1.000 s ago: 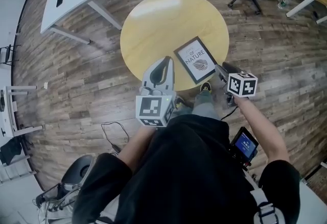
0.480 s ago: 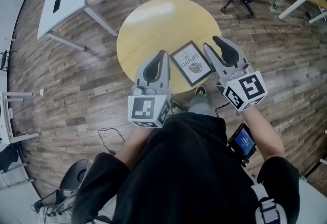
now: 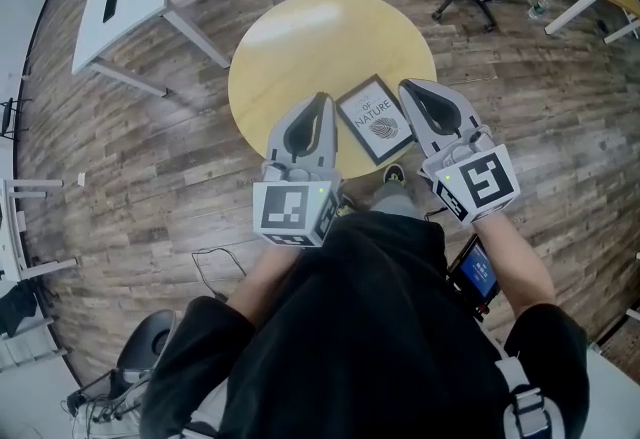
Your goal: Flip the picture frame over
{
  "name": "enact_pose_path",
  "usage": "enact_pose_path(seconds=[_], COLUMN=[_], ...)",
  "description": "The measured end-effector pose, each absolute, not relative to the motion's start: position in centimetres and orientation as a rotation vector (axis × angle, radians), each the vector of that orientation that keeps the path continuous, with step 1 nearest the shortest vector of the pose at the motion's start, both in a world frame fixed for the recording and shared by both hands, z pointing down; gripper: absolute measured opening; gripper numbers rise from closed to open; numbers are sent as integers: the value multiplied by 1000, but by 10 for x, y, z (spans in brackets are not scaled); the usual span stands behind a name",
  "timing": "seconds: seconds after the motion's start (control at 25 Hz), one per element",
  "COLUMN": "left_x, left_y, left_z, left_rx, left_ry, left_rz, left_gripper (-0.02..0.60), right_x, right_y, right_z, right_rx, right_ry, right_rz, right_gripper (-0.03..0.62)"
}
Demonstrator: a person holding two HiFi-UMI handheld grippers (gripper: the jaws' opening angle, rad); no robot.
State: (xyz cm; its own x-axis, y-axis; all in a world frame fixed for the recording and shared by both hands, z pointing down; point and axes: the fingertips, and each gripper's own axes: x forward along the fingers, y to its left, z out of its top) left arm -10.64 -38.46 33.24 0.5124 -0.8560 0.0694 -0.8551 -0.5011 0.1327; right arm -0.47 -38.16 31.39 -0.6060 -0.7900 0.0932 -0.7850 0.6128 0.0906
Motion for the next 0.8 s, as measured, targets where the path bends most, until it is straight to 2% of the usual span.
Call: enact_pose_path(seconds=[0.8], left_x=[-96], left_y=[-393], left_z=[336], left_rx=[2607], left_ry=[-1484], left_rz=[19], left_gripper=[29], right_x=[1], right_y=[-394], right_z=[330], right_rx=[1306], right_ry=[-2705], right_rz=[-22], right_gripper=[18])
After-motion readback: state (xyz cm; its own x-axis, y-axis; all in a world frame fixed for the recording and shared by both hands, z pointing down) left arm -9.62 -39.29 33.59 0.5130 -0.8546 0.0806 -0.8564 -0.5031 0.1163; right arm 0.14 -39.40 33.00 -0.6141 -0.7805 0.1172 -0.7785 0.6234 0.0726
